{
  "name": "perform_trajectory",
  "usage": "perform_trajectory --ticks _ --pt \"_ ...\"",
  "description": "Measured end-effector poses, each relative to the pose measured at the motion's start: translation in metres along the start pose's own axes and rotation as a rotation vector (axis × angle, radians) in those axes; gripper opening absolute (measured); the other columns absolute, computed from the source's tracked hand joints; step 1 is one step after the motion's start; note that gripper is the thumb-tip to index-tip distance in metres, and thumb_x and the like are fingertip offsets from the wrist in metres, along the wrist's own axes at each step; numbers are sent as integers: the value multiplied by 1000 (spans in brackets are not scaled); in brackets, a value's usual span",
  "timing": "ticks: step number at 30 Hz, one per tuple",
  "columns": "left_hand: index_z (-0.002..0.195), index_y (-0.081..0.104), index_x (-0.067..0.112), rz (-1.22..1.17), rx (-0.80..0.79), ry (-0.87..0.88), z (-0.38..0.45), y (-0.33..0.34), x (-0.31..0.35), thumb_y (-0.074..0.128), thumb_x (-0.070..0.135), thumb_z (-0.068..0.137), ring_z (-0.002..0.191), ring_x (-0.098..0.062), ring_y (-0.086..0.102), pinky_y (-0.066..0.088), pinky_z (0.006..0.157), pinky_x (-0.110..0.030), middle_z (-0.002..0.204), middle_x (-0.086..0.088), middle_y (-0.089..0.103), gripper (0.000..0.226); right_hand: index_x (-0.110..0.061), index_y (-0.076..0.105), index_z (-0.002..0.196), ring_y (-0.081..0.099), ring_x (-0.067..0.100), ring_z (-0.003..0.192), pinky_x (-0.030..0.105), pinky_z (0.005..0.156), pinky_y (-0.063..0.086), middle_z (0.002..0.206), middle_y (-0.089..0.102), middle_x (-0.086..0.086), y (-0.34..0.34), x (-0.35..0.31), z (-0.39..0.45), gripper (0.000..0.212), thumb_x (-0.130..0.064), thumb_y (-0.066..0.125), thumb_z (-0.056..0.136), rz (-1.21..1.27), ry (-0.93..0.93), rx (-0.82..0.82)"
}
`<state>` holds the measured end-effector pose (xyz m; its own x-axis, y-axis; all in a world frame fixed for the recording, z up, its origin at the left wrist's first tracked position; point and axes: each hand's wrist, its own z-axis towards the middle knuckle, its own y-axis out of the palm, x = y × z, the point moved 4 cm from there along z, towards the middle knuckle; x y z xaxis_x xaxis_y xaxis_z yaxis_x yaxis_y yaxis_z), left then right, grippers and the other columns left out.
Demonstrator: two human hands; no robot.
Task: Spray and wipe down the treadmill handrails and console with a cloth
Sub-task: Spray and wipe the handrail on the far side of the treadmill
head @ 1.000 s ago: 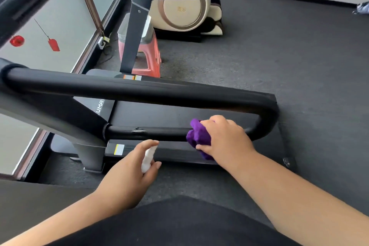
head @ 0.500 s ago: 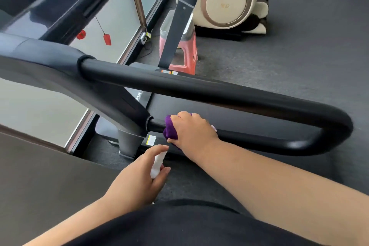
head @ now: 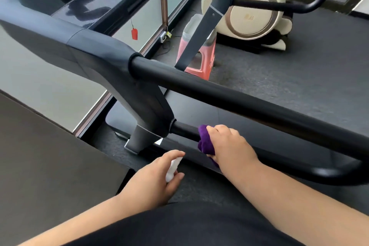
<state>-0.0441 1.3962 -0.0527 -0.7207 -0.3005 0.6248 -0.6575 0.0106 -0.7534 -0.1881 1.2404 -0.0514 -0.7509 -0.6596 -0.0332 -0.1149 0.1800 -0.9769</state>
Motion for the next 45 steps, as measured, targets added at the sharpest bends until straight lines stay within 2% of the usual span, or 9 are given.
perform_trajectory --ticks 3,9,12,17,21,25,29,32,45 --pt "123 19 58 -8 40 -31 -3 -11 -17 58 47 88 74 16 52 38 68 -12 90 26 58 53 -20 42 127 58 25 101 33 67 43 114 53 -1 -2 -20 13 51 -38 69 88 -131 9 13" --pt "122 21 57 12 99 -54 -10 -22 -35 60 45 87 82 10 55 37 67 -11 88 31 55 54 -11 51 119 60 36 104 43 79 49 112 59 10 9 -79 72 28 -18 59 93 -36 89 3" --pt "122 21 57 -8 106 -36 -8 -27 -32 59 45 89 86 -4 59 41 73 -18 97 23 59 53 -12 53 117 61 37 103 40 73 45 107 58 8 6 -85 82 36 -33 64 90 17 97 -22" --pt "125 20 55 -37 98 2 -2 -29 -28 54 50 88 77 -2 53 44 73 -21 98 17 61 50 -23 52 111 60 30 97 35 65 42 94 42 0 -10 -46 47 44 -54 68 84 18 21 -62" --pt "125 18 56 -53 101 -11 -1 -32 -39 54 50 87 74 -1 55 47 73 -21 96 18 60 53 -28 48 104 59 25 87 31 60 40 92 47 -4 -8 -20 25 38 -55 66 84 9 26 -21" --pt "124 21 56 -75 130 -57 -3 -38 -52 56 48 87 76 -1 56 49 75 -25 96 19 60 52 -22 48 102 56 29 90 40 66 55 91 45 -1 -11 -37 34 32 -47 63 89 -64 48 -21" --pt "122 20 58 -65 104 -39 0 -38 -51 57 48 88 73 4 54 46 74 -22 90 23 58 52 -17 56 109 57 34 101 36 57 34 100 52 3 -1 -73 72 22 -29 59 91 -54 88 -55" --pt "122 21 58 -56 81 -7 6 -38 -44 56 47 89 75 2 53 42 74 -19 89 23 58 49 -16 61 114 59 35 101 36 68 37 95 47 3 3 -86 86 31 -35 63 89 -53 79 -67" --pt "126 29 52 -1 100 32 7 -51 -58 56 50 86 71 13 51 38 67 -14 91 23 59 49 -20 55 106 57 29 95 35 65 37 92 42 -1 -15 -51 39 31 -44 64 87 -155 128 -61"
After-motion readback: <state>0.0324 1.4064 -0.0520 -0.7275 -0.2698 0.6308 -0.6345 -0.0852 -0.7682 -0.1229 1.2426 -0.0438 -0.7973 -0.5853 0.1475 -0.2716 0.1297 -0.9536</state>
